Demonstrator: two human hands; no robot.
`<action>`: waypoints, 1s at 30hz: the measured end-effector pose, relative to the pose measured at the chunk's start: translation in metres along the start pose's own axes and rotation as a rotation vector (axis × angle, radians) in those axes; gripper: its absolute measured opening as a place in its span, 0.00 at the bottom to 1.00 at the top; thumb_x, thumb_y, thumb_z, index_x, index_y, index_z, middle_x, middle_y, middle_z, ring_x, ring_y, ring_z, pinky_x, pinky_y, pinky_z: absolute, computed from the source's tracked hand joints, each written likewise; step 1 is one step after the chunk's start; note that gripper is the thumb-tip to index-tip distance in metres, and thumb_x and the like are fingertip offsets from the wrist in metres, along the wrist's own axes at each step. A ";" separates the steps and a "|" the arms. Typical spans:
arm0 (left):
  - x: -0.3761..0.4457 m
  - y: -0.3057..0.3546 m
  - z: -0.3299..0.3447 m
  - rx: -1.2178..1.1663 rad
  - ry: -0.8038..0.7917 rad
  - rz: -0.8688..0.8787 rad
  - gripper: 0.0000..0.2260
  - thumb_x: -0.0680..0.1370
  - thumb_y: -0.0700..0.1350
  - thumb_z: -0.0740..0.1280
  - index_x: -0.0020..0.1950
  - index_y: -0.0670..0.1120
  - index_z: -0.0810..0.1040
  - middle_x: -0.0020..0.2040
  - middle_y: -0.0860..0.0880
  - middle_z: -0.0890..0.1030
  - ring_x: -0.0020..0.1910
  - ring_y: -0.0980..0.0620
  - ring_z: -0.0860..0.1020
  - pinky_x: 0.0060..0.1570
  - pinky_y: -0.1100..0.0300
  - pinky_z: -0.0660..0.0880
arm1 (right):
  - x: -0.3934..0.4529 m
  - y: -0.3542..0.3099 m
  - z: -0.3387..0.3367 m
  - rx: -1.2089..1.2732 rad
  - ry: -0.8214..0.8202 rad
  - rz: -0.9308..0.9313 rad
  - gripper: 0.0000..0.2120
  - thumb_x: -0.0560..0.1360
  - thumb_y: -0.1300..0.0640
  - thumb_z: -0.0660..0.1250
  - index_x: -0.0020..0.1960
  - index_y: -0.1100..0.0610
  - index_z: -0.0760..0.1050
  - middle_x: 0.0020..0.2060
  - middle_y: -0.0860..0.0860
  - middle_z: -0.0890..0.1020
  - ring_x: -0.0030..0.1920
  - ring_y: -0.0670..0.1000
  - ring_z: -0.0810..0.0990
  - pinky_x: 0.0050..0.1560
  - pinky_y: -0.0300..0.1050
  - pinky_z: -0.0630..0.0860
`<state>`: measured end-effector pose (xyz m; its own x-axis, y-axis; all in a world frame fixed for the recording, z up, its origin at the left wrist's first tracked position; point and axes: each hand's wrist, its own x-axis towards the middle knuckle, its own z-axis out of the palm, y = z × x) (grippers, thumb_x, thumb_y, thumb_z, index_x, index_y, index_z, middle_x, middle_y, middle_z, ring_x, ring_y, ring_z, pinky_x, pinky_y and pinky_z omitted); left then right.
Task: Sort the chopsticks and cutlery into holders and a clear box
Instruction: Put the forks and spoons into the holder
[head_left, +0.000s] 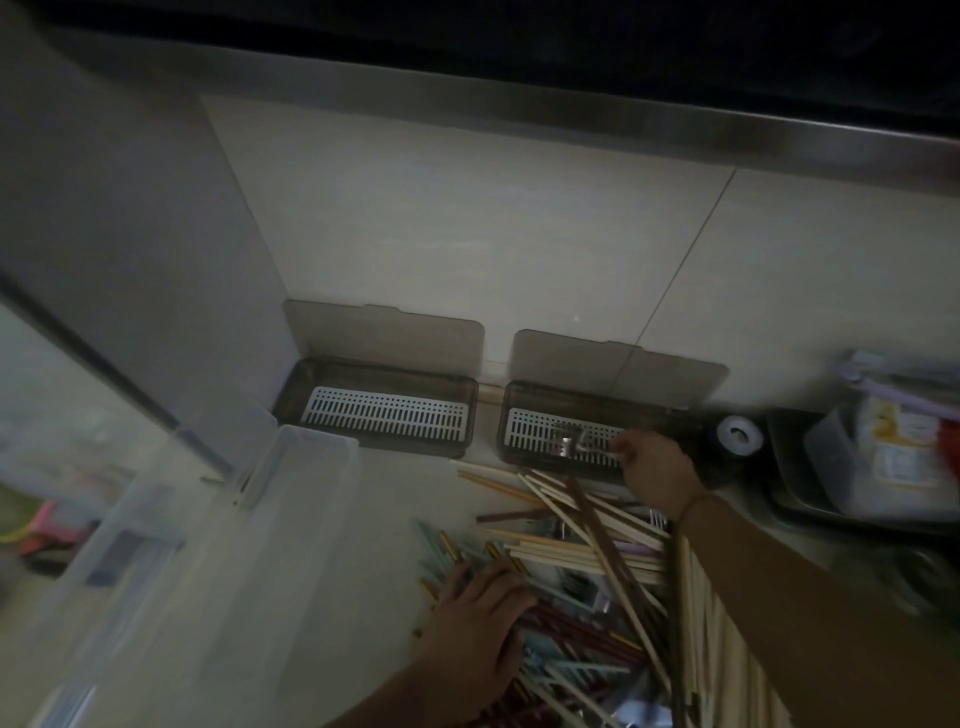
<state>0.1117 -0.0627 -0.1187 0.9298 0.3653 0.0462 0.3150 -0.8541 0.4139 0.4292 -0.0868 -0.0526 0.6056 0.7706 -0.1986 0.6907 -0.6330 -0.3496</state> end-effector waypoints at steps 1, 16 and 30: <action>0.000 0.000 0.000 0.001 0.002 0.002 0.17 0.74 0.55 0.65 0.63 0.60 0.73 0.64 0.61 0.73 0.70 0.56 0.68 0.67 0.47 0.68 | 0.002 0.001 0.005 0.023 -0.037 -0.008 0.08 0.78 0.59 0.61 0.49 0.54 0.79 0.49 0.56 0.82 0.50 0.59 0.79 0.52 0.49 0.76; -0.002 0.001 0.004 -0.036 0.106 0.016 0.14 0.77 0.52 0.64 0.63 0.58 0.75 0.64 0.60 0.74 0.72 0.56 0.67 0.71 0.53 0.57 | -0.157 0.009 0.036 -0.188 0.097 -0.410 0.05 0.69 0.47 0.68 0.44 0.45 0.80 0.39 0.42 0.78 0.43 0.48 0.77 0.39 0.40 0.75; -0.004 -0.001 0.008 -0.040 0.102 0.035 0.14 0.78 0.52 0.64 0.63 0.58 0.74 0.65 0.58 0.73 0.70 0.53 0.69 0.69 0.49 0.62 | -0.171 0.020 0.066 -0.348 0.173 -0.100 0.10 0.65 0.44 0.61 0.33 0.46 0.80 0.35 0.43 0.74 0.45 0.51 0.73 0.34 0.45 0.74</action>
<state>0.1087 -0.0663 -0.1264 0.9152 0.3730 0.1526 0.2728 -0.8521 0.4467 0.3136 -0.2264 -0.0867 0.5661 0.8242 -0.0117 0.8239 -0.5662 -0.0228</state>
